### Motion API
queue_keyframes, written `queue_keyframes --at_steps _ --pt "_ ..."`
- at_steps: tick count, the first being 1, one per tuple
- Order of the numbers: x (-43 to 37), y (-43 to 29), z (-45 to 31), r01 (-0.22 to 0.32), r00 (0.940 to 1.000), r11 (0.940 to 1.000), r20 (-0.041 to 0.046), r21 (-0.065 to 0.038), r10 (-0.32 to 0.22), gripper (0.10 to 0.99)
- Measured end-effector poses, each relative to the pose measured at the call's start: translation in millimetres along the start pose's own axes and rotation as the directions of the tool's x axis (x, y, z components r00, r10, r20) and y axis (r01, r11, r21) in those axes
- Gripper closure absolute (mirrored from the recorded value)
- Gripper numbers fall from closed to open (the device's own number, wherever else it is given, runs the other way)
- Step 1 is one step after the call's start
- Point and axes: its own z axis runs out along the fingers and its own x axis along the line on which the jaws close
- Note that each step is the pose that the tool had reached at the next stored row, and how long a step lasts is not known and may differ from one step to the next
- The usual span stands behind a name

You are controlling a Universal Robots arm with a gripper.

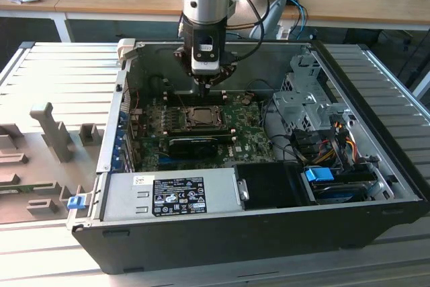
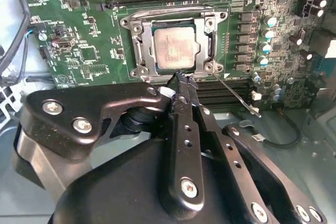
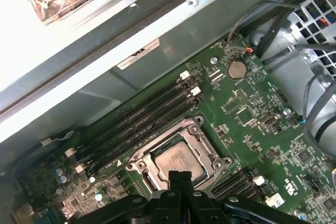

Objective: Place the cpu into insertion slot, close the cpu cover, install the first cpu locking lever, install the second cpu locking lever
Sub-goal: 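Install the first cpu locking lever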

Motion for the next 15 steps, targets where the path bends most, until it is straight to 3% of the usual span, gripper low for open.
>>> queue_keyframes --at_steps 6,10,13,15 --pt "0.0 0.0 0.0 0.057 0.9984 0.9984 -0.0042 0.0 -0.057 0.98" --pt "0.0 0.0 0.0 0.131 0.9913 0.9913 -0.0097 0.0 -0.131 0.98" --pt "0.1 -0.1 0.2 0.231 0.9729 0.973 -0.0172 0.0 -0.231 0.98" --pt "0.1 -0.1 0.3 0.267 0.9635 0.9637 -0.0199 -0.001 -0.267 0.98"
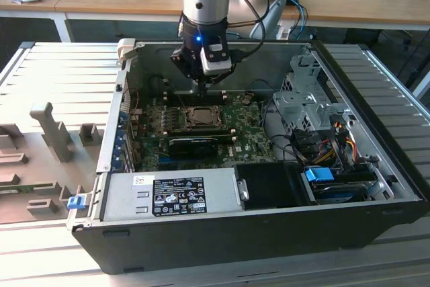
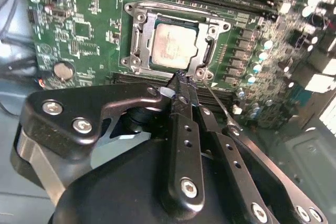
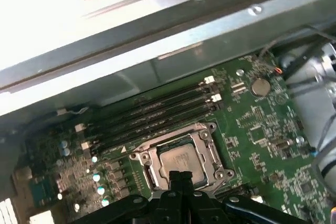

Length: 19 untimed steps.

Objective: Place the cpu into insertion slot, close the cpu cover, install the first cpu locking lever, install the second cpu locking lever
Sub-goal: 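Install the first cpu locking lever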

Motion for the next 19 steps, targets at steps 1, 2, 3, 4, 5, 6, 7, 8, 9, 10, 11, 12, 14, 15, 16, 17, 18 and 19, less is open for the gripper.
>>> queue_keyframes --at_steps 1,2,3,4,5,6,7,8,9,10,11,12,14,15,16,17,18,19 --pt "0.0 0.0 0.2 0.037 0.9993 0.9993 -0.0027 0.0 -0.037 0.98" --pt "0.0 0.0 0.4 0.055 0.9985 0.9985 -0.0041 0.0 -0.055 0.98" --pt "0.0 0.0 0.6 0.072 0.9974 0.9974 -0.0052 0.0 -0.072 0.98" --pt "0.0 0.0 0.8 0.089 0.9961 0.9961 -0.0067 0.0 -0.089 0.98" --pt "0.0 0.0 1.1 0.103 0.9946 0.9946 -0.008 0.0 -0.103 0.98" --pt "0.0 -0.1 1.8 0.137 0.9905 0.9906 -0.0105 0.0 -0.137 0.98" --pt "0.0 -0.1 2.3 0.168 0.9858 0.9858 -0.0128 0.001 -0.168 0.98" --pt "0.3 -0.3 2.6 0.185 0.9827 0.9828 -0.0141 0.001 -0.185 0.98" --pt "1.1 -0.7 2.7 0.19 0.9817 0.9818 -0.0145 0.001 -0.19 0.98" --pt "2.7 -1.2 2.9 0.193 0.981 0.9811 -0.0147 0.001 -0.193 0.98" --pt "5.1 -2.0 3.1 0.194 0.9809 0.981 -0.0147 0.001 -0.194 0.98" --pt "12.5 -4.5 3.5 0.195 0.9808 0.9809 -0.0141 0.001 -0.195 0.98" --pt "20.9 -7.3 4.1 0.195 0.9808 0.9809 -0.0134 0.0 -0.195 0.98" --pt "25.7 -8.9 4.5 0.195 0.9808 0.9809 -0.0128 0.0 -0.195 0.98" --pt "29.3 -10.1 4.8 0.195 0.9808 0.9808 -0.0123 0.0 -0.195 0.98" --pt "34.0 -11.7 5.2 0.195 0.9807 0.9808 -0.0115 0.0 -0.195 0.98" --pt "37.7 -12.9 5.5 0.195 0.9808 0.9808 -0.011 0.0 -0.195 0.98" --pt "43.9 -15.0 5.8 0.195 0.9807 0.9808 -0.0107 0.0 -0.195 0.98"
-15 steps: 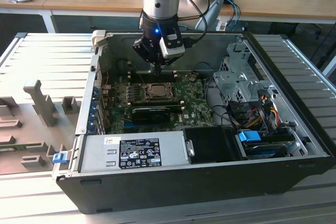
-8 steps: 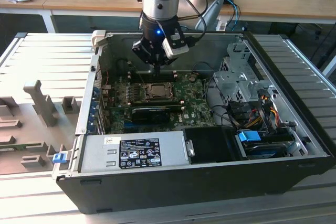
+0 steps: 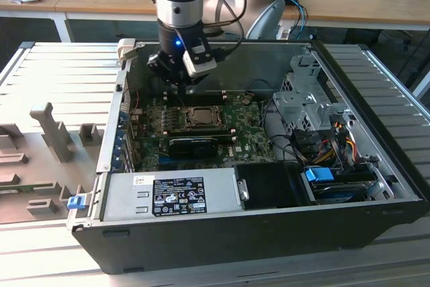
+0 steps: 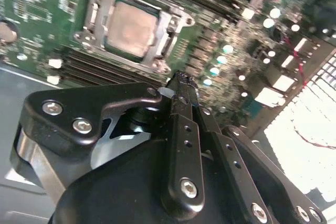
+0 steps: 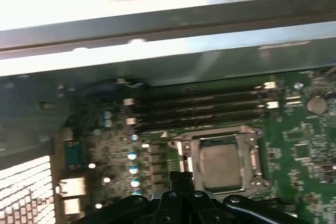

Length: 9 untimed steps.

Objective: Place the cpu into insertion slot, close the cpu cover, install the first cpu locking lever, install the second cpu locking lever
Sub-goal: 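Install the first cpu locking lever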

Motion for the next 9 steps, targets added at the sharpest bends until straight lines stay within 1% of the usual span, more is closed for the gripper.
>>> queue_keyframes --at_steps 3,5,6,8,9 --pt "8.9 -0.8 0.7 0.002 1.0 1.0 0.0001 0.0 -0.002 0.98" --pt "11.0 -0.8 1.2 0.008 1.0 1.0 -0.0005 -0.002 -0.008 0.98" --pt "11.1 -0.8 1.2 0.019 0.9998 0.9998 -0.0014 -0.002 -0.019 0.98" --pt "11.1 -0.7 1.6 0.056 0.9984 0.9985 -0.0042 -0.002 -0.056 0.98" --pt "14.2 -0.4 3.3 0.086 0.9963 0.9963 -0.0066 -0.009 -0.086 0.98"
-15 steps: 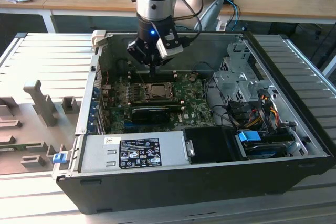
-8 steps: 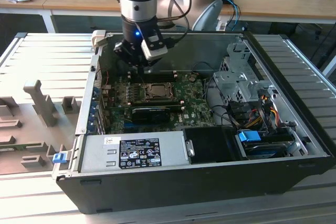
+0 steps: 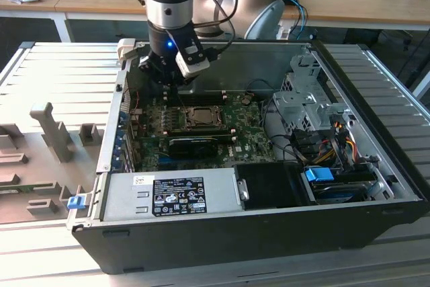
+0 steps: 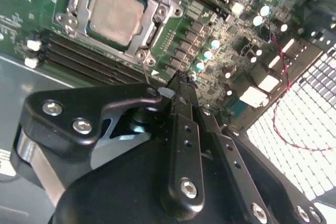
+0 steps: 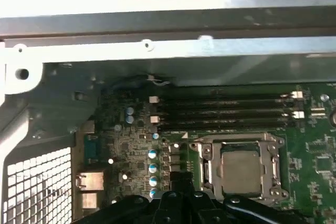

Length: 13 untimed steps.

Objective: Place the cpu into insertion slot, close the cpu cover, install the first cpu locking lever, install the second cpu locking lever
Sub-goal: 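Install the first cpu locking lever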

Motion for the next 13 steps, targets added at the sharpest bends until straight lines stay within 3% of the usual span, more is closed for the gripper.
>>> queue_keyframes --at_steps 4,8,12,13 --pt "6.0 3.5 1.8 0.01 0.9999 0.9999 -0.0009 -0.005 -0.01 0.98" --pt "10.8 14.0 3.8 0.021 0.9998 0.9998 -0.0019 -0.005 -0.021 0.98" --pt "9.8 21.6 5.1 0.033 0.9995 0.9994 -0.0029 -0.005 -0.033 0.98" --pt "3.5 22.5 5.3 0.035 0.9994 0.9994 -0.003 -0.005 -0.035 0.98"
